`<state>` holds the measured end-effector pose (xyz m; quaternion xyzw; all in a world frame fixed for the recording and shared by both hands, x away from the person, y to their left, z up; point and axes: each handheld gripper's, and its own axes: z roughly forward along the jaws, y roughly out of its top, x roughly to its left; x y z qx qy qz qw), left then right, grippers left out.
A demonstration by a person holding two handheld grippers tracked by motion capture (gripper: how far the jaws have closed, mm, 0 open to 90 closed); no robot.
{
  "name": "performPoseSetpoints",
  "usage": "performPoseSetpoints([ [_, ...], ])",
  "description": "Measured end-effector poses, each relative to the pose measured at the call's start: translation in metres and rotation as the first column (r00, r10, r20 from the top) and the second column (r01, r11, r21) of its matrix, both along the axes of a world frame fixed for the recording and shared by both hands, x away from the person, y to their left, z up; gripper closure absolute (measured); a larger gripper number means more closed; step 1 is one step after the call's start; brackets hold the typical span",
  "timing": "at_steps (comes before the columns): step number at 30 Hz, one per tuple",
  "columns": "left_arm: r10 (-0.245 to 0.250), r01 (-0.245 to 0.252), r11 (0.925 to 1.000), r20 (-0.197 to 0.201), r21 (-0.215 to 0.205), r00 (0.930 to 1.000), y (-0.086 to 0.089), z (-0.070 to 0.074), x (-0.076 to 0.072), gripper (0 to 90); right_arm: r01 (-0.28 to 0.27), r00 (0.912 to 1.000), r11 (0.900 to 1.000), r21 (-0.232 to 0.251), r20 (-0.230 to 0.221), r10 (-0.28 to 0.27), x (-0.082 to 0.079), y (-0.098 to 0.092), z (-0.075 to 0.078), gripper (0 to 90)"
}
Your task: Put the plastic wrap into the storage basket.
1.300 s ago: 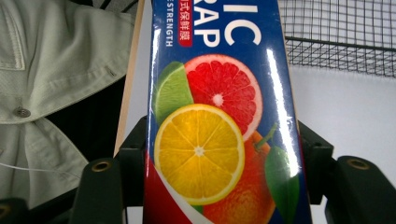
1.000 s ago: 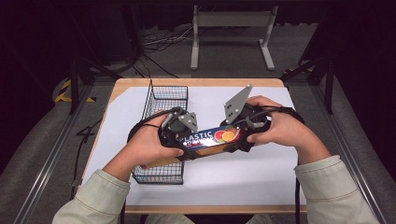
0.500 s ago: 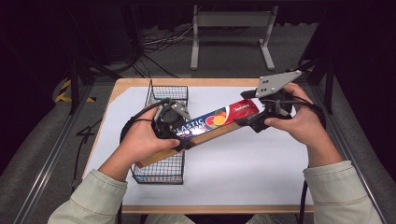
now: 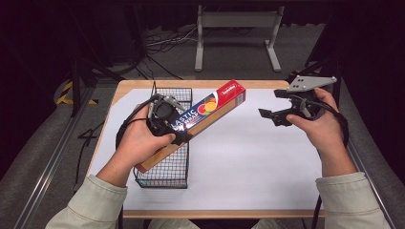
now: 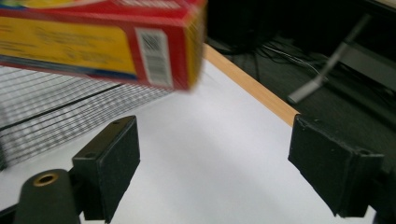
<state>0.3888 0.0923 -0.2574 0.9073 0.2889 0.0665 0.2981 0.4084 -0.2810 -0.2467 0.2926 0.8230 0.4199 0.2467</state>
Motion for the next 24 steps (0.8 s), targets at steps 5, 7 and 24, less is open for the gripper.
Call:
performPoseSetpoints([
  [5, 0.113, -0.113, 0.9934, -0.006, -0.020, 0.9936, 0.008, 0.002, 0.001, 40.6, 0.069, 0.9973, 0.997, 0.022, 0.026, -0.069, -0.004, -0.016, -0.010, 16.8],
  [7, 0.137, -0.138, 0.9903, -0.007, -0.019, 0.9905, 0.009, 0.003, 0.001, 40.6, 0.088, 0.9954, 0.996, 0.009, 0.037, -0.089, -0.006, -0.018, -0.014, 16.6],
  [24, 0.406, -0.407, 0.9128, -0.031, -0.035, 0.9134, 0.024, -0.004, 0.010, 40.6, 0.155, 0.9873, 0.986, 0.057, 0.027, -0.157, -0.011, -0.033, -0.060, 16.4],
])
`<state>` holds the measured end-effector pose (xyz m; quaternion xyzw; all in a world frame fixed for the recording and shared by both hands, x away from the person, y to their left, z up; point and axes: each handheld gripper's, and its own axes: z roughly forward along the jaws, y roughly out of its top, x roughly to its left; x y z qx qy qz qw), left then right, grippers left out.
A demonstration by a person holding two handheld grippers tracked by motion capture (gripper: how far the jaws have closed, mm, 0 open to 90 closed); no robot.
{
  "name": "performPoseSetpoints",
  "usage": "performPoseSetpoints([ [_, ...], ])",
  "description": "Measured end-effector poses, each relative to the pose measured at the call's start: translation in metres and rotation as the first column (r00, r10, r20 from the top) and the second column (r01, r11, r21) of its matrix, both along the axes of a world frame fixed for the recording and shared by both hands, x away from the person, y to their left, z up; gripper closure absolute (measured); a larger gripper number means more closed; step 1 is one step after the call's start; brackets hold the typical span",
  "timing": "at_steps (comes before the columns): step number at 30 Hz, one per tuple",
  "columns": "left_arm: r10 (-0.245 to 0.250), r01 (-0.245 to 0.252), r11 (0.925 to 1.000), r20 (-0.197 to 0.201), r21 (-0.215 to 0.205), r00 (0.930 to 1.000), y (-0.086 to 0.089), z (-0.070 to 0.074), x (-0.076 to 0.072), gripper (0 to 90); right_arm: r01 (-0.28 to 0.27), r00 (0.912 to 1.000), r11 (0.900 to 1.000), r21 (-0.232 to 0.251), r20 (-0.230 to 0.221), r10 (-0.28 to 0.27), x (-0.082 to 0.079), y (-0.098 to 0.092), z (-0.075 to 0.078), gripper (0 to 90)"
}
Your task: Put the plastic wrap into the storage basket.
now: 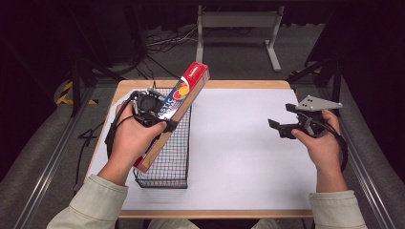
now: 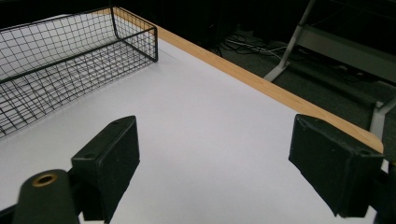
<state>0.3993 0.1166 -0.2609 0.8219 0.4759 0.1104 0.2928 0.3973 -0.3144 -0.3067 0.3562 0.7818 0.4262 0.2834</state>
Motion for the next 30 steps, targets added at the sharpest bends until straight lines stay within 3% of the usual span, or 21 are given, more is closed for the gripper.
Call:
performPoseSetpoints([
  [3, 0.072, -0.072, 0.9974, -0.007, -0.002, 0.9974, 0.002, -0.001, 0.002, 40.6, 0.017, 0.9998, 1.000, -0.012, -0.005, -0.017, -0.002, -0.001, -0.012, 16.4],
  [6, 0.109, -0.109, 0.9940, -0.006, 0.005, 0.9940, 0.001, -0.003, 0.004, 40.6, 0.022, 0.9997, 1.000, -0.011, -0.010, -0.022, -0.001, -0.001, -0.019, 16.5],
  [11, 0.207, -0.208, 0.9780, -0.048, -0.010, 0.9771, -0.003, -0.010, 0.010, 40.4, 0.037, 0.9990, 0.998, -0.050, -0.024, -0.038, 0.004, 0.000, -0.028, 16.5],
  [13, 0.216, -0.216, 0.9763, -0.009, 0.003, 0.9763, -0.007, -0.011, 0.010, 40.3, 0.038, 0.9988, 0.998, -0.058, -0.029, -0.040, 0.004, 0.002, -0.030, 16.3],
  [15, 0.242, -0.242, 0.9702, 0.002, 0.003, 0.9702, -0.010, -0.012, 0.009, 40.3, 0.036, 0.9986, 0.998, -0.046, -0.038, -0.038, 0.005, 0.002, -0.032, 15.3],
  [20, 0.261, -0.261, 0.9652, -0.022, 0.016, 0.9650, -0.016, -0.016, 0.012, 40.4, 0.037, 0.9986, 0.998, -0.058, -0.036, -0.040, 0.005, 0.004, -0.034, 15.9],
  [24, 0.278, -0.279, 0.9603, -0.029, -0.013, 0.9601, -0.016, -0.019, 0.014, 40.4, 0.033, 0.9982, 0.998, -0.057, -0.049, -0.036, 0.006, 0.006, -0.037, 15.5],
  [26, 0.305, -0.307, 0.9511, -0.050, -0.033, 0.9510, -0.017, -0.022, 0.016, 40.4, 0.039, 0.9979, 0.996, -0.080, -0.049, -0.043, 0.007, 0.007, -0.037, 15.5],
  [27, 0.305, -0.307, 0.9511, -0.050, -0.033, 0.9510, -0.017, -0.022, 0.016, 40.4, 0.039, 0.9979, 0.996, -0.080, -0.049, -0.043, 0.007, 0.007, -0.037, 15.5],
  [30, 0.335, -0.336, 0.9410, -0.045, -0.038, 0.9413, -0.021, -0.025, 0.019, 40.4, 0.037, 0.9981, 0.996, -0.078, -0.045, -0.041, 0.008, 0.008, -0.037, 15.5],
])
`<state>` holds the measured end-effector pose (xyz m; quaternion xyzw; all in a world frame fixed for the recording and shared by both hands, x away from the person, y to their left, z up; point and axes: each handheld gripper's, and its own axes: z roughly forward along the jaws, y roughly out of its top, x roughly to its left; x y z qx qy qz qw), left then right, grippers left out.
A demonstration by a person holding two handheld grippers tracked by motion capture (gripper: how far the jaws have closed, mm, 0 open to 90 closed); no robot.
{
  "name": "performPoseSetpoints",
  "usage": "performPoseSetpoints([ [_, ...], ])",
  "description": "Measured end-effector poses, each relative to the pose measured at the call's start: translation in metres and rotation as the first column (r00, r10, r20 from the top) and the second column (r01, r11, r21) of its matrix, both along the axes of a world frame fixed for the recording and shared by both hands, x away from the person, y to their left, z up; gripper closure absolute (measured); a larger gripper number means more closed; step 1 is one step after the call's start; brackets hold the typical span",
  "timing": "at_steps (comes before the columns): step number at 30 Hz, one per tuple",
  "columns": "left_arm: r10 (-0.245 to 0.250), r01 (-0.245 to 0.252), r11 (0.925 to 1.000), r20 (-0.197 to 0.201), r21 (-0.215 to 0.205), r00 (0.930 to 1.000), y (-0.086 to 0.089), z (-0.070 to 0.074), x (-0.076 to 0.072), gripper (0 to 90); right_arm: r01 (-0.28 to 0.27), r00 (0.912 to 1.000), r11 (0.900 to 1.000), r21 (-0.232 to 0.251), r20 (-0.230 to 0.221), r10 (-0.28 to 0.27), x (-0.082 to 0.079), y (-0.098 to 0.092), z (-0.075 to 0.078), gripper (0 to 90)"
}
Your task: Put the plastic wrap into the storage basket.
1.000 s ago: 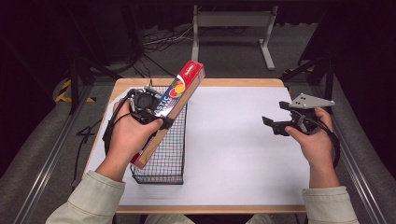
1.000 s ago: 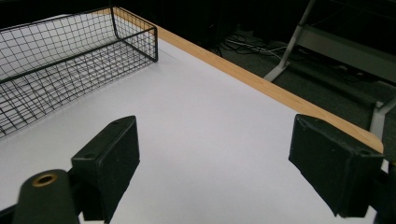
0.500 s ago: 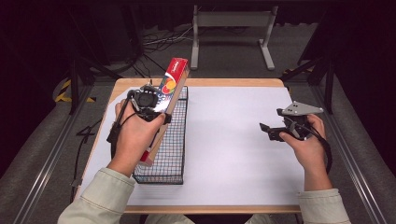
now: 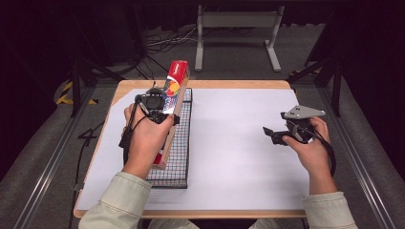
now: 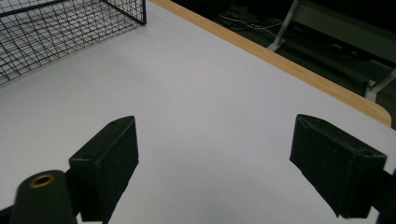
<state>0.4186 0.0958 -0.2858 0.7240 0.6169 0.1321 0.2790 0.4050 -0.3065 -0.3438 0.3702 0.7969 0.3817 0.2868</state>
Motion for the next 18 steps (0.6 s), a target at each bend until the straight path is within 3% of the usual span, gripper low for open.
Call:
performPoseSetpoints([
  [8, 0.053, -0.053, 0.9986, -0.021, -0.008, 0.9984, -0.005, -0.013, 0.006, 40.3, -0.012, 0.9999, 1.000, 0.007, 0.010, 0.012, -0.001, 0.001, 0.001, 15.5],
  [12, 0.089, -0.089, 0.9956, -0.006, 0.027, 0.9960, -0.008, -0.019, 0.009, 40.3, -0.011, 0.9999, 1.000, 0.004, 0.009, 0.011, -0.001, 0.002, 0.001, 15.5],
  [16, 0.093, -0.093, 0.9956, -0.012, -0.008, 0.9956, -0.008, -0.023, 0.010, 40.2, -0.011, 0.9999, 1.000, 0.001, 0.006, 0.011, 0.000, 0.003, -0.001, 15.5],
  [18, 0.093, -0.093, 0.9957, -0.012, 0.009, 0.9956, -0.008, -0.027, 0.011, 40.2, -0.013, 0.9999, 1.000, 0.000, 0.005, 0.013, 0.000, 0.003, -0.002, 15.5],
])
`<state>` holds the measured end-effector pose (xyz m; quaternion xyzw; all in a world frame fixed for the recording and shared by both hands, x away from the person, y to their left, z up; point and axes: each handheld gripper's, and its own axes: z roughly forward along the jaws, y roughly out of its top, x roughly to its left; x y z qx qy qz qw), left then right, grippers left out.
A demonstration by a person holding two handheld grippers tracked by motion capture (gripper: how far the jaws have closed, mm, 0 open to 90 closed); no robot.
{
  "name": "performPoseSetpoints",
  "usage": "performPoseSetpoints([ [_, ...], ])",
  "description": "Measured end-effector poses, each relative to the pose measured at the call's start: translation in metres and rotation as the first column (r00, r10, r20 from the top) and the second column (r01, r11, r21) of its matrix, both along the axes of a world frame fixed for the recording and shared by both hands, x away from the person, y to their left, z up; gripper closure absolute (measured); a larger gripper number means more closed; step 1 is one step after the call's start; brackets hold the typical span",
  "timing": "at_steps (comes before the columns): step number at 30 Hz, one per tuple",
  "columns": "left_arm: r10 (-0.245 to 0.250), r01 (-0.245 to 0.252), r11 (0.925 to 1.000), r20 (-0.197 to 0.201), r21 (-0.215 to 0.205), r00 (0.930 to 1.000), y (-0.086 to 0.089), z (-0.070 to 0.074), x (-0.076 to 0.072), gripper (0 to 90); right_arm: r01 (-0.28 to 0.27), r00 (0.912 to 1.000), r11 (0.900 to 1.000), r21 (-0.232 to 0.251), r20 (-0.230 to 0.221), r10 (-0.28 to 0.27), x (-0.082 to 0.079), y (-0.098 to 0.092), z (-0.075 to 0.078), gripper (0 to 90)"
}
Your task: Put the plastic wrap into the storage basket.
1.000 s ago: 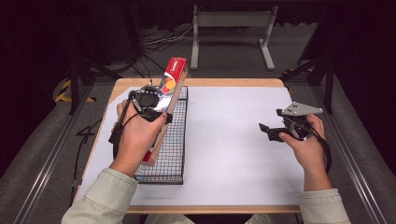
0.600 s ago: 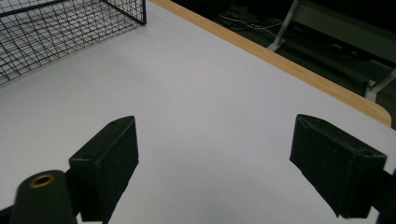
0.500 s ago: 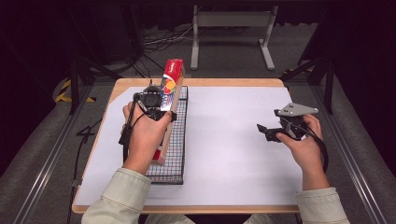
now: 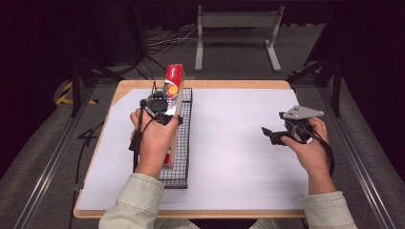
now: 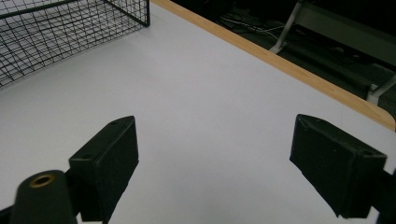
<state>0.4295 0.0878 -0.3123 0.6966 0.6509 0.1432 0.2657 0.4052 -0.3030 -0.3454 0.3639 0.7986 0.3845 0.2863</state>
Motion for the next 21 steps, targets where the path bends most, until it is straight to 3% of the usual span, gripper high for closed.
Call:
performPoseSetpoints([
  [13, 0.020, -0.019, 0.9998, -0.059, 0.011, 0.9980, 0.001, -0.032, 0.010, 40.0, -0.006, 1.0000, 1.000, -0.006, -0.007, 0.006, 0.001, 0.001, -0.003, 15.5],
  [21, 0.025, -0.021, 0.9988, -0.092, 0.044, 0.9954, -0.001, -0.048, 0.014, 39.9, -0.009, 0.9999, 1.000, -0.008, -0.012, 0.009, 0.001, 0.001, -0.005, 15.5],
])
